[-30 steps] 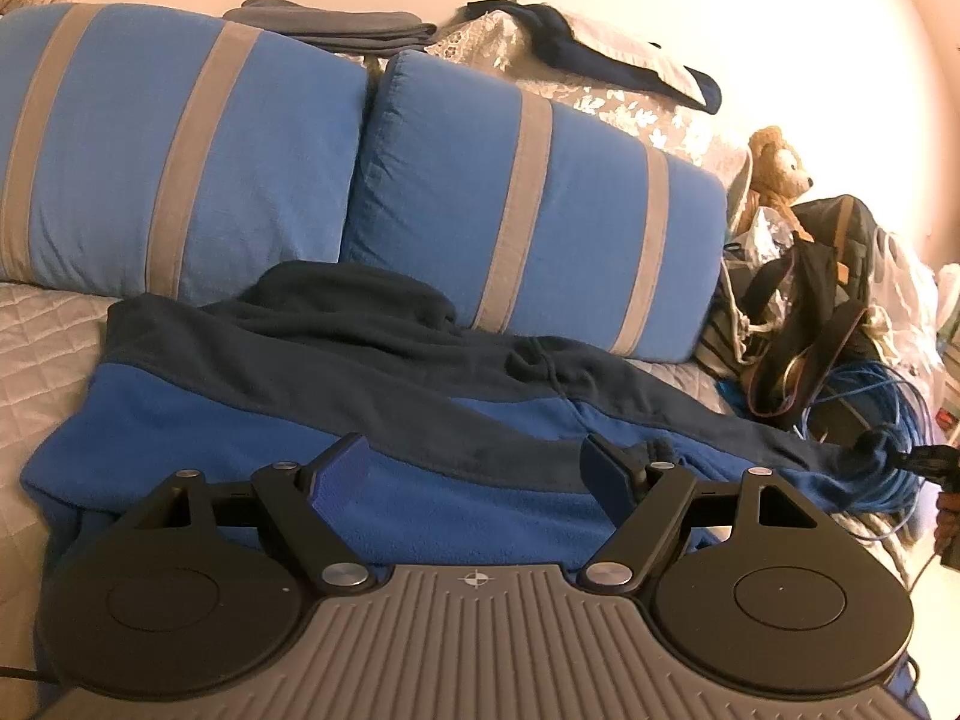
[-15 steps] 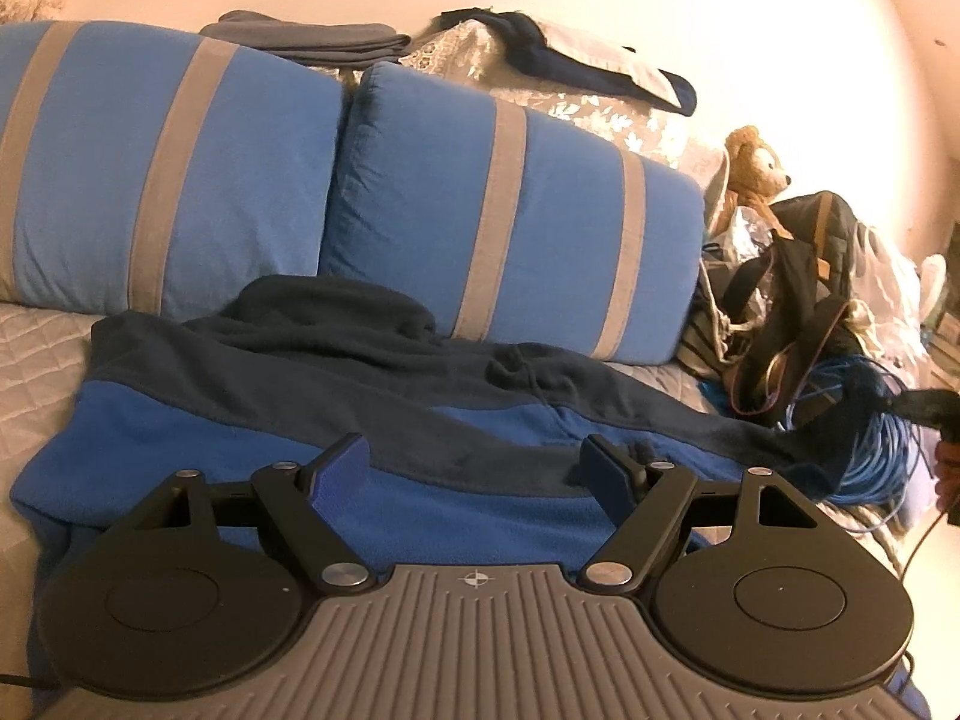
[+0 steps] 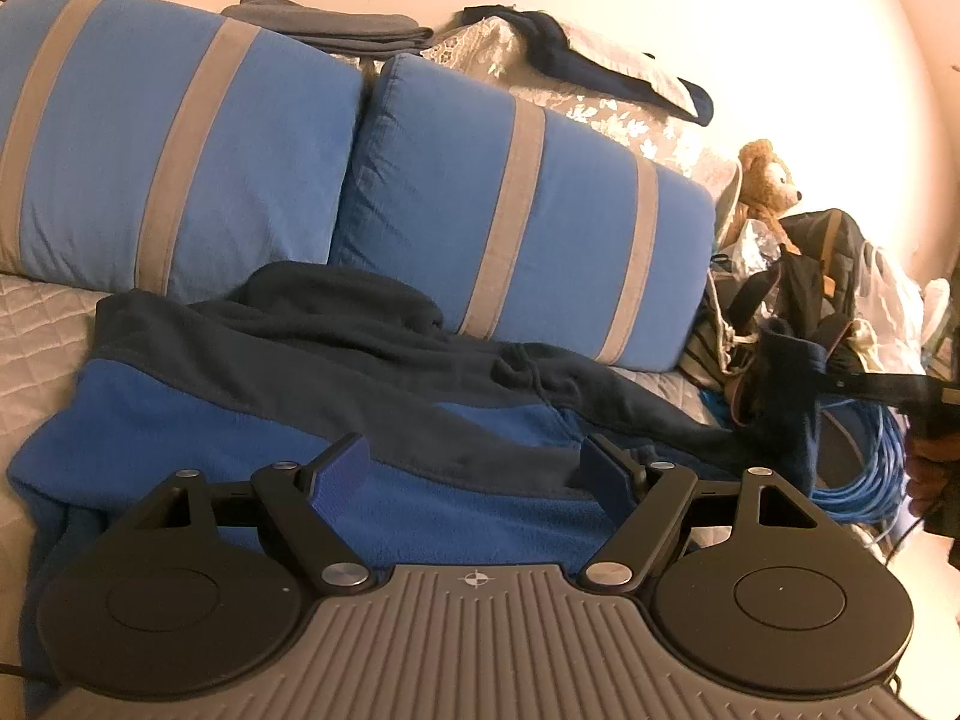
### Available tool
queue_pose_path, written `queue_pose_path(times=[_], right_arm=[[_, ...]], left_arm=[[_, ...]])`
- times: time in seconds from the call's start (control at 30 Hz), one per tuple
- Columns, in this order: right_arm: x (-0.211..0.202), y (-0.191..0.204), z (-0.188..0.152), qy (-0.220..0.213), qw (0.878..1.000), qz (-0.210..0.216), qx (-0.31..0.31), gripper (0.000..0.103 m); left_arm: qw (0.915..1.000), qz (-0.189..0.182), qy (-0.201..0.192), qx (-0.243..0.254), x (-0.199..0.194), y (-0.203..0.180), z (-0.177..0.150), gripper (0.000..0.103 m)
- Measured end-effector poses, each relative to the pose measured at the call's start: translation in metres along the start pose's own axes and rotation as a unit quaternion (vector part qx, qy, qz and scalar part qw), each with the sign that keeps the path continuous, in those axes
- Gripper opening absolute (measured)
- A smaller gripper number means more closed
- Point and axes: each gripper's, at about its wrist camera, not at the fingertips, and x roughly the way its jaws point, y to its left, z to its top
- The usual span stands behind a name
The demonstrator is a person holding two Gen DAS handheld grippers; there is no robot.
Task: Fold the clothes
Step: 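Carry the held sleeve with the right gripper back onto the jacket body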
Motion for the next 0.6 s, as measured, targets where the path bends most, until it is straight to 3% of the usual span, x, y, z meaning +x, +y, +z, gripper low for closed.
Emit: queue_pose_path(times=[0.4, 0.6], right_arm=[[0.059, 0.105, -0.013, 0.057, 0.992, 0.074, -0.084, 0.005], [0.069, 0.149, -0.022, 0.063, 0.984, 0.097, -0.133, 0.004]], left_arm=[[1.0, 0.001, 0.0, -0.008, -0.001, 0.003, 0.0, 0.077], [0.9999, 0.0, 0.001, -0.01, -0.001, 0.005, 0.0, 0.077]])
